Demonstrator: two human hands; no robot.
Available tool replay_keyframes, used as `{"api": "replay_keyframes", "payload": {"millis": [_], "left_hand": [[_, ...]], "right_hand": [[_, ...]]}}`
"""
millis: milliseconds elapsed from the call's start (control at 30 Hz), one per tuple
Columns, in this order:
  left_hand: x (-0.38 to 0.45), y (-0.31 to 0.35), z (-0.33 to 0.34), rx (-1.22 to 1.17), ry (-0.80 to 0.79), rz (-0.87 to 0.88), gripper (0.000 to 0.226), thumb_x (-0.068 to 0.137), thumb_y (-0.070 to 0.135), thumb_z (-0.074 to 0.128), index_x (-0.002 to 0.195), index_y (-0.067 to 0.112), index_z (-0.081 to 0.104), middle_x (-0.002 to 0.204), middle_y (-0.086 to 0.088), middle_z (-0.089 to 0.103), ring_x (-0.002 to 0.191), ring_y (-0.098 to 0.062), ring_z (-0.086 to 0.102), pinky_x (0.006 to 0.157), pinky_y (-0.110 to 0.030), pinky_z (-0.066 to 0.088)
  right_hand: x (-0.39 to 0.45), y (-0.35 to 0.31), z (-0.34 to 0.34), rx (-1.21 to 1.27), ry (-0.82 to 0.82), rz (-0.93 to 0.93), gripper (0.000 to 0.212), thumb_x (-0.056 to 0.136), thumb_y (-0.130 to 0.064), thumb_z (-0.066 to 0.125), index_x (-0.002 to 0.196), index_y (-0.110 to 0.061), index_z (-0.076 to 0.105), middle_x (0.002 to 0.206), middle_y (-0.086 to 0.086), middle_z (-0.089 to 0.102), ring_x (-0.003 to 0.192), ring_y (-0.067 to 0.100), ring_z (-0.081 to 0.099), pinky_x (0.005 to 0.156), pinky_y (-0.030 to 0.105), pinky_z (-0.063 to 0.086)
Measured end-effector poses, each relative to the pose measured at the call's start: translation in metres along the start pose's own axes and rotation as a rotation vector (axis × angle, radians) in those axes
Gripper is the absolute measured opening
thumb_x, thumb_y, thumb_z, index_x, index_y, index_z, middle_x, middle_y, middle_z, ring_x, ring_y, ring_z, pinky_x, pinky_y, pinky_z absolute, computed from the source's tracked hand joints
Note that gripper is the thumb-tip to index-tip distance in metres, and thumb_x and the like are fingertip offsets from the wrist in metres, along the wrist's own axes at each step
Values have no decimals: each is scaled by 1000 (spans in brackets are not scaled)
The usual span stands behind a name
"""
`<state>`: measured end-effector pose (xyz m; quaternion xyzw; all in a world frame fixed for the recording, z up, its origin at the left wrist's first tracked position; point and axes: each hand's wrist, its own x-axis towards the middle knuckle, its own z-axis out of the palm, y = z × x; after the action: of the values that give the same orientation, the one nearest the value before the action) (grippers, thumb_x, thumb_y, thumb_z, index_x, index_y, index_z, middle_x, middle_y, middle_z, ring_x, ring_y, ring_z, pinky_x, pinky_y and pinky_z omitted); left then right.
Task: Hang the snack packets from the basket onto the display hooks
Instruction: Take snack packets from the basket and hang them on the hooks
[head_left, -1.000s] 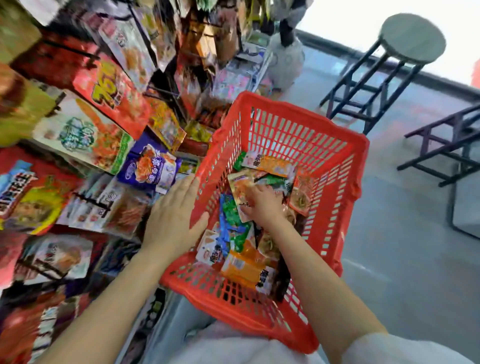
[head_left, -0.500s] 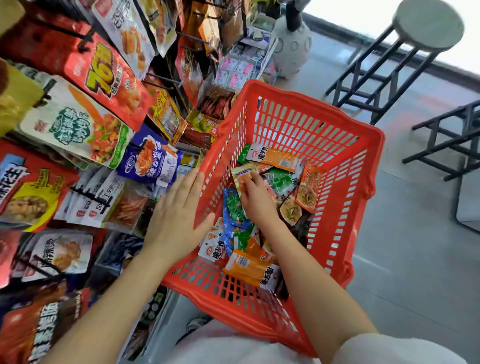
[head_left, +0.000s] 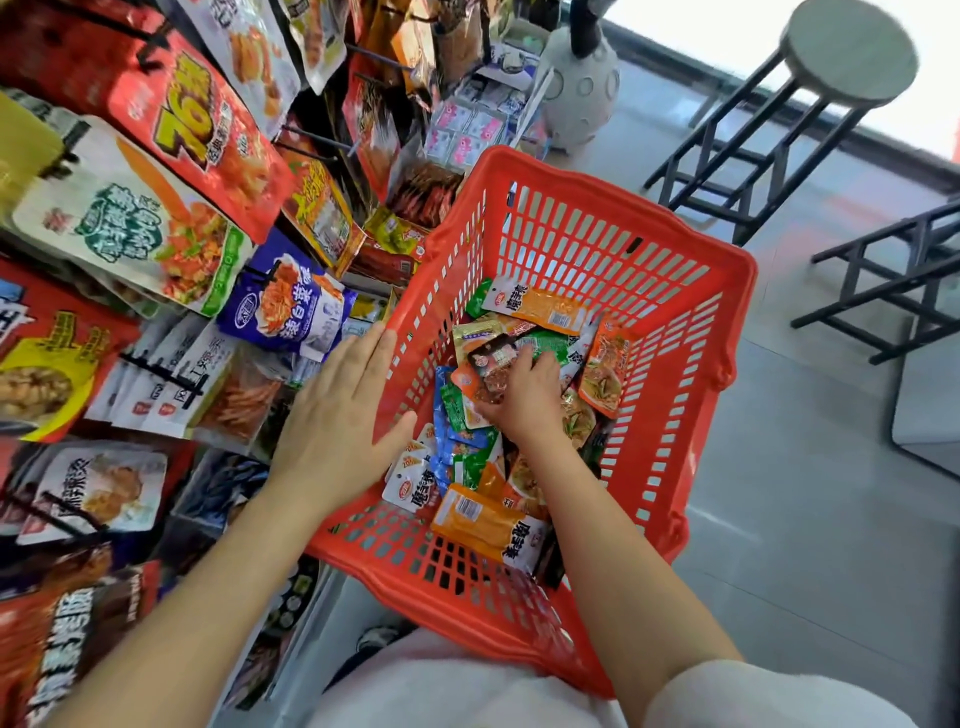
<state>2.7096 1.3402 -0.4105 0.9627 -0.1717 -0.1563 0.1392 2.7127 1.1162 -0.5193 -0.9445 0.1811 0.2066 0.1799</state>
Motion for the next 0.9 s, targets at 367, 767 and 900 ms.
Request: {"api": "replay_keyframes", "payload": {"millis": [367, 767, 900], "left_hand": [[-1, 8, -8, -174, -25, -30, 81, 99, 46, 51, 162, 24, 7, 168, 8, 5, 151, -16, 18, 113, -45, 37], [73, 29, -17, 91, 24, 119, 86, 97, 51, 52, 162, 15, 9, 170, -3, 1, 155, -24, 15, 121, -48, 24], [72, 27, -15, 137, 29, 126, 87, 98, 55, 47, 162, 11, 7, 170, -3, -3, 155, -23, 14, 121, -48, 24]], "right_hand": [[4, -9, -11, 376, 53, 15, 70, 83, -45, 76, 132, -4, 46, 127, 12, 40, 115, 29, 45, 93, 34, 42], [54, 48, -48, 453, 337, 476, 84, 87, -59, 66, 147, -6, 39, 149, 22, 35, 137, 39, 36, 113, 46, 36], [53, 47, -26, 467, 183, 558, 92, 92, -55, 62, 158, -12, 15, 163, 22, 14, 150, 38, 18, 119, 51, 25]]}}
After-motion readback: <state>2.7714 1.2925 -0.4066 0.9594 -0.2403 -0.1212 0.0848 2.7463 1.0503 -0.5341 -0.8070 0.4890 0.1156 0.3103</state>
